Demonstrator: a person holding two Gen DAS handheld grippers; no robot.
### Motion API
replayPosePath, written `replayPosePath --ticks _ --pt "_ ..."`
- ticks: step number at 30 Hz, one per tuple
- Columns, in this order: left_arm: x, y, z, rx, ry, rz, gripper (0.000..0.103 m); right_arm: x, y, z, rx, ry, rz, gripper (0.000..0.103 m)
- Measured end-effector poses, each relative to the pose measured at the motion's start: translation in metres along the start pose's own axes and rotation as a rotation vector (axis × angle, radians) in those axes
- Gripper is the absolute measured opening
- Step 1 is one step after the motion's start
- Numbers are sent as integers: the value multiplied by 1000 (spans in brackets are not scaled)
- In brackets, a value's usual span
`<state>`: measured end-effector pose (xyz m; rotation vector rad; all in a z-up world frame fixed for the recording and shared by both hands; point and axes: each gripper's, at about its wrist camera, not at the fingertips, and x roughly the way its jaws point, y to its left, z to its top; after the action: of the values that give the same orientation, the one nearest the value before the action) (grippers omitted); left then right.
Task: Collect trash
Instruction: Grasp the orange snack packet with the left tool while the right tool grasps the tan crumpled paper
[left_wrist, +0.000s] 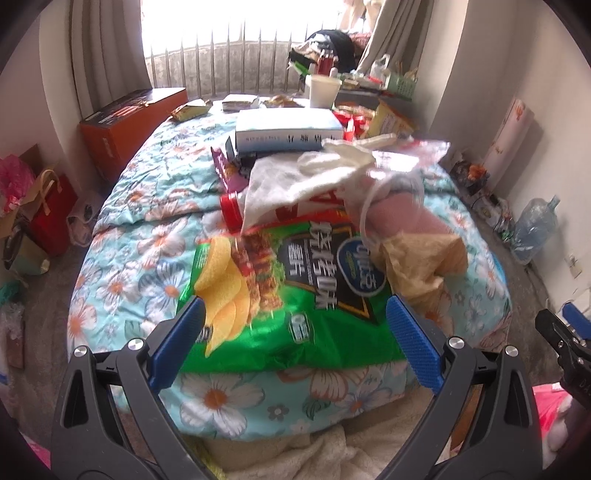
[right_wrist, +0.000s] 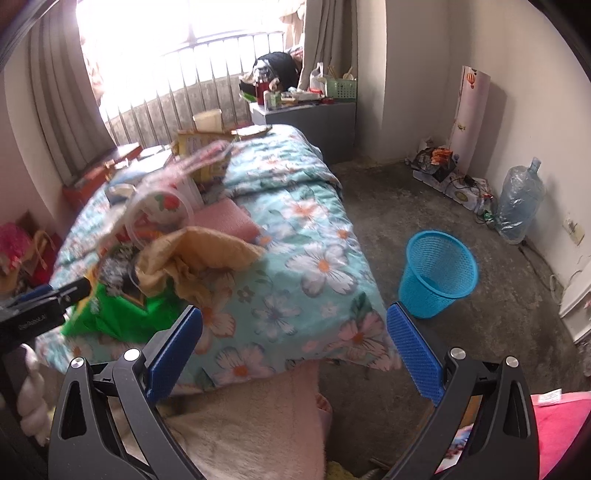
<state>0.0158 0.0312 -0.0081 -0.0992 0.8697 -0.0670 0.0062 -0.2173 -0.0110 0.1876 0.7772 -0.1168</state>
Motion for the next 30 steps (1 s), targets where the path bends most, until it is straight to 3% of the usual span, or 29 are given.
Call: replayPosePath --ticks 3,6,9,13,15,18,21,23,24,27,30 --pt "-3 17 7 -7 -96 -74 94 3 1 6 43 -72 59 97" --pt "-7 31 13 -1 -194 -112 94 11 6 14 69 -83 125 97" --pt "-9 44 19 15 -276 -129 94 26 12 23 107 -42 213 97" --pt "-6 49 27 62 -326 -172 94 51 20 31 183 47 353 92" --pt "-3 47 33 106 -345 -184 94 61 26 33 199 88 384 90" --pt "0 41 39 145 -335 -213 92 73 34 34 193 113 378 88" --pt "10 30 43 234 -311 -254 81 80 31 35 246 122 411 88" --pt "19 21 46 305 -289 -242 67 86 24 34 297 137 437 88" --pt "26 16 49 343 -266 -244 65 90 21 33 316 146 450 88" --pt "37 12 55 360 -233 -281 57 98 13 28 369 167 487 87" --pt "45 9 62 378 -209 -257 52 109 3 21 458 211 554 86"
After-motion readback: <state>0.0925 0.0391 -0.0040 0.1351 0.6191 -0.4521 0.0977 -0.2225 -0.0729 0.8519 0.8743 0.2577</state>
